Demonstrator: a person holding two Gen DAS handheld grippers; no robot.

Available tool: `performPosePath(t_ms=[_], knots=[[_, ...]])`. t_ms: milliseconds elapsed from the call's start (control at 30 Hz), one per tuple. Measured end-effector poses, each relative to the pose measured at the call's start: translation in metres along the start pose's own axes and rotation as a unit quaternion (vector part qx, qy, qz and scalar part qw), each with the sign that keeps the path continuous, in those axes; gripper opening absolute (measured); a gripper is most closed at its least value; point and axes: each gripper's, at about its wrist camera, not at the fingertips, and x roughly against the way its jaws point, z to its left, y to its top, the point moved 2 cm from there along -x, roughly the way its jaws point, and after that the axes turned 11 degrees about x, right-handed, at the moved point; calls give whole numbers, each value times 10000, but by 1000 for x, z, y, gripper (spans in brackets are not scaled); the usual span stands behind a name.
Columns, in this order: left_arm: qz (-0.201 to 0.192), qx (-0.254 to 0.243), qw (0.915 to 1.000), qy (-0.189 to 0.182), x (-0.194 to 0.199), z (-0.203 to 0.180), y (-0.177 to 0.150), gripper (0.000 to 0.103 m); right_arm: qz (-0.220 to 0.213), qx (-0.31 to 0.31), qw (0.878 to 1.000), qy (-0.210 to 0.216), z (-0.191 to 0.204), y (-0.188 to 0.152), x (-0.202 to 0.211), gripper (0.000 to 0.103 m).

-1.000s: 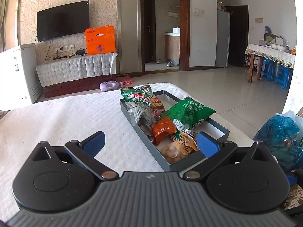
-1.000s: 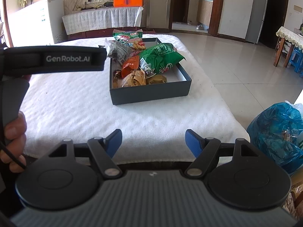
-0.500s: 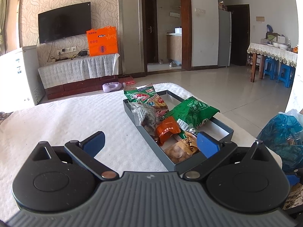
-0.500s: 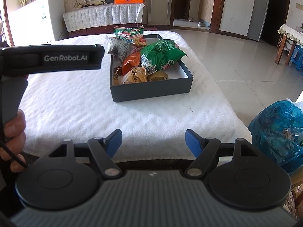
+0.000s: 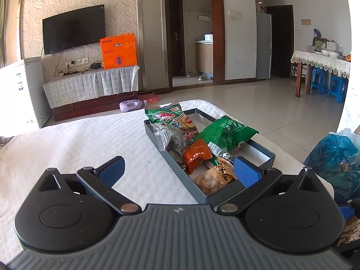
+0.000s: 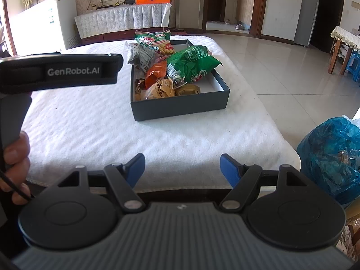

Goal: Organize snacks

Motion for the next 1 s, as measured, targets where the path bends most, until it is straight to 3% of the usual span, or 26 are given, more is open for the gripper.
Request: performPosePath(t_ms=[1000], knots=[[10,-30,9999,-117,2,-3,-2,103,59,-44,9999,103,0,-1,-3,75]])
